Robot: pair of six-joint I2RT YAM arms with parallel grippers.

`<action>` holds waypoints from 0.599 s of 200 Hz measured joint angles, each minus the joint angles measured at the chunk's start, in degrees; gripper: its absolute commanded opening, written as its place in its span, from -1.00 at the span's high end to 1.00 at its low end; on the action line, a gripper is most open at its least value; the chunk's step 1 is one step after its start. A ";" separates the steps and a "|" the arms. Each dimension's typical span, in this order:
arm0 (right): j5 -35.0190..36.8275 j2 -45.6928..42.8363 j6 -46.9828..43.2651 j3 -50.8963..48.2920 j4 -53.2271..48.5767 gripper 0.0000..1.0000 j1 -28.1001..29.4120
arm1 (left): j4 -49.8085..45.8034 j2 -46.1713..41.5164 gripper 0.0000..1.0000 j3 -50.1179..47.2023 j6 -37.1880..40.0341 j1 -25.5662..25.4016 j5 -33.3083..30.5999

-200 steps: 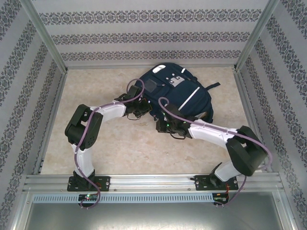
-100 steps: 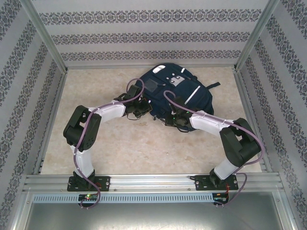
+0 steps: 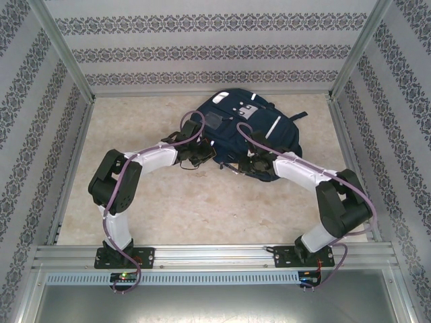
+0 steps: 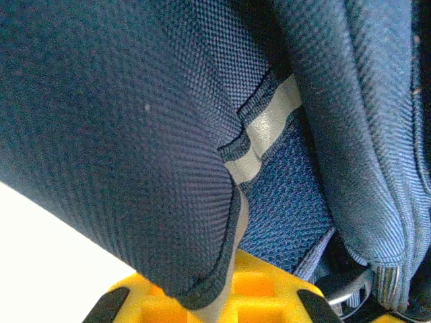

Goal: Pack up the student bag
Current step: Rotate the student bag at the top-center of the table.

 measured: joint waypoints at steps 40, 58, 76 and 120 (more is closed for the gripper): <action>-0.59 0.09 -0.39 -0.22 1.92 0.62 5.09 | -0.20 0.00 1.00 0.00 -0.02 -0.24 -0.42; -0.66 2.58 -0.59 -0.26 1.90 0.64 5.53 | -0.31 -0.02 1.00 0.00 0.00 -0.28 -0.55; -0.04 4.83 -1.09 -0.55 1.60 0.64 4.33 | -0.44 -0.15 1.00 0.00 -0.02 -0.33 -0.66; 0.04 4.72 -2.51 -0.63 0.17 0.63 -1.64 | -0.68 -2.36 1.00 -1.57 0.00 -1.29 -0.83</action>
